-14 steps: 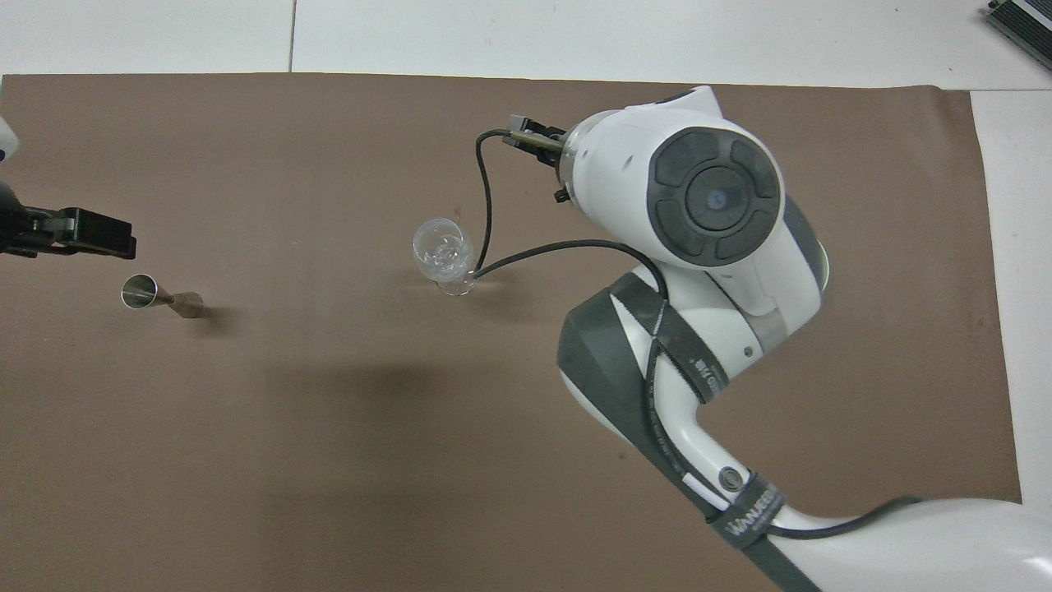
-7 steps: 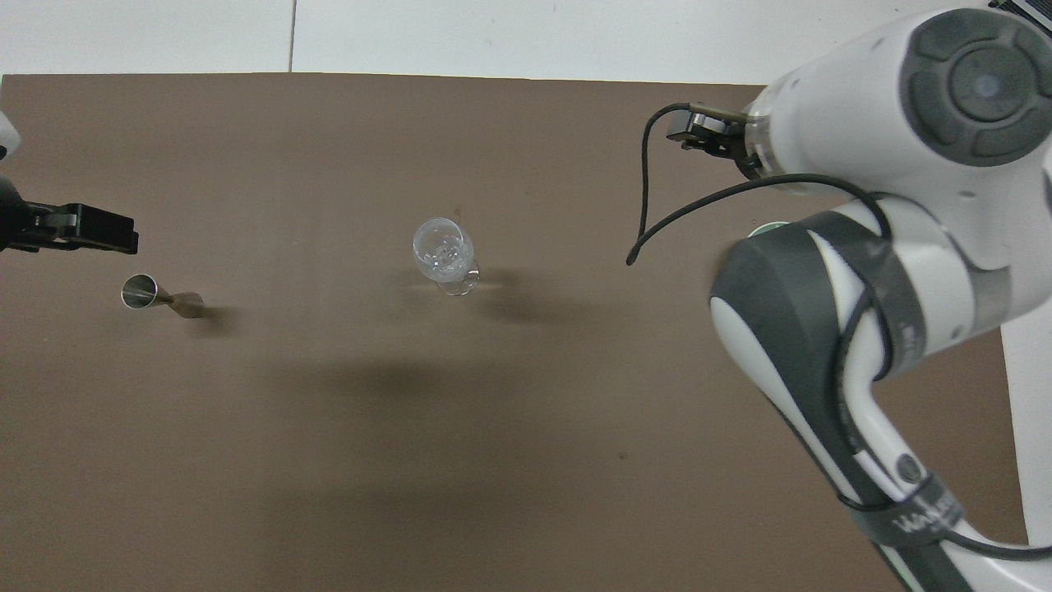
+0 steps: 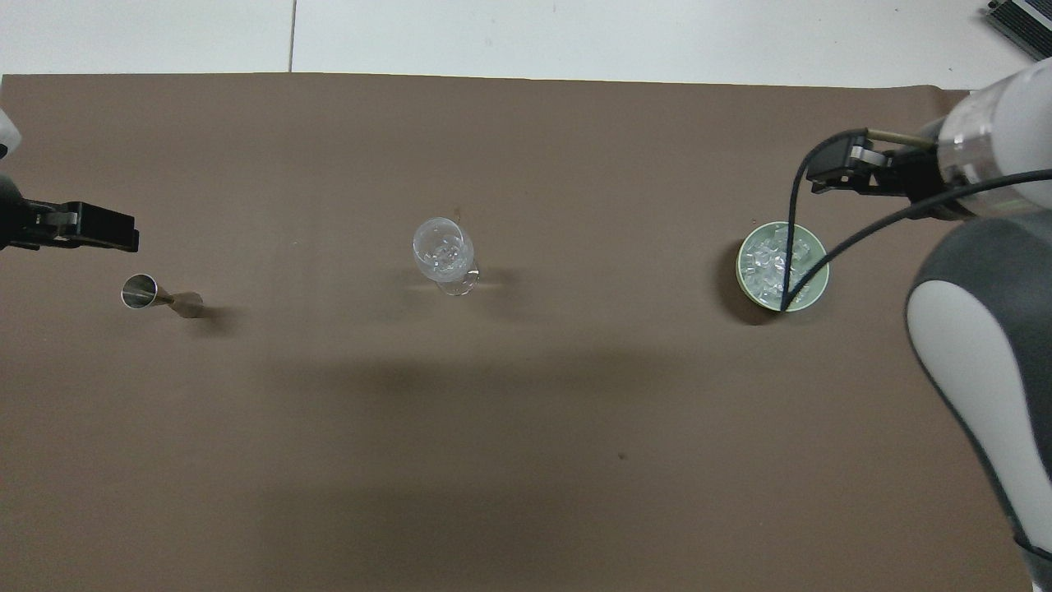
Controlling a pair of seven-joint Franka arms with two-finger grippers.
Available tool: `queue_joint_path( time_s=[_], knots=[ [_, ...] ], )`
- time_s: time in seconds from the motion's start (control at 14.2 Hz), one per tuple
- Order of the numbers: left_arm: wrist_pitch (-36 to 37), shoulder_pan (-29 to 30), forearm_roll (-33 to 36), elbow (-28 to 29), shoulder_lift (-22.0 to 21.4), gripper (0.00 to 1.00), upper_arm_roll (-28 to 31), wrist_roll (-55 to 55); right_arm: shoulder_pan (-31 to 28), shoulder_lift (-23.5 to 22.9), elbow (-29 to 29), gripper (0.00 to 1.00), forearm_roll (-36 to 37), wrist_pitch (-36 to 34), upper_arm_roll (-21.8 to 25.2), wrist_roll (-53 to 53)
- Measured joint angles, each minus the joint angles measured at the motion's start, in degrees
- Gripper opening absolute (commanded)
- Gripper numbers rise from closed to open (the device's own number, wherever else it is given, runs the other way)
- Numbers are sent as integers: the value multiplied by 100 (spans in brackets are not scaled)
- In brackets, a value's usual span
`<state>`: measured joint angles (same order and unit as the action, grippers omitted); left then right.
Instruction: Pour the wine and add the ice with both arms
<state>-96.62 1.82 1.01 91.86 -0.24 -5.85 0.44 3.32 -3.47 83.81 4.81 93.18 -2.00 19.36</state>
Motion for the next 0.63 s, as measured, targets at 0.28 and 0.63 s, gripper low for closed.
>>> queue_joint_path(
  time_s=[0.28,0.63],
  knots=[
    [-5,0,13,0,0,100,0,0,2,209,99,100,-93,-332,417,-702],
    [-7,0,16,0,0,100,-2,0,-1,460,468,100,-379,-337,848,-1184]
  ],
)
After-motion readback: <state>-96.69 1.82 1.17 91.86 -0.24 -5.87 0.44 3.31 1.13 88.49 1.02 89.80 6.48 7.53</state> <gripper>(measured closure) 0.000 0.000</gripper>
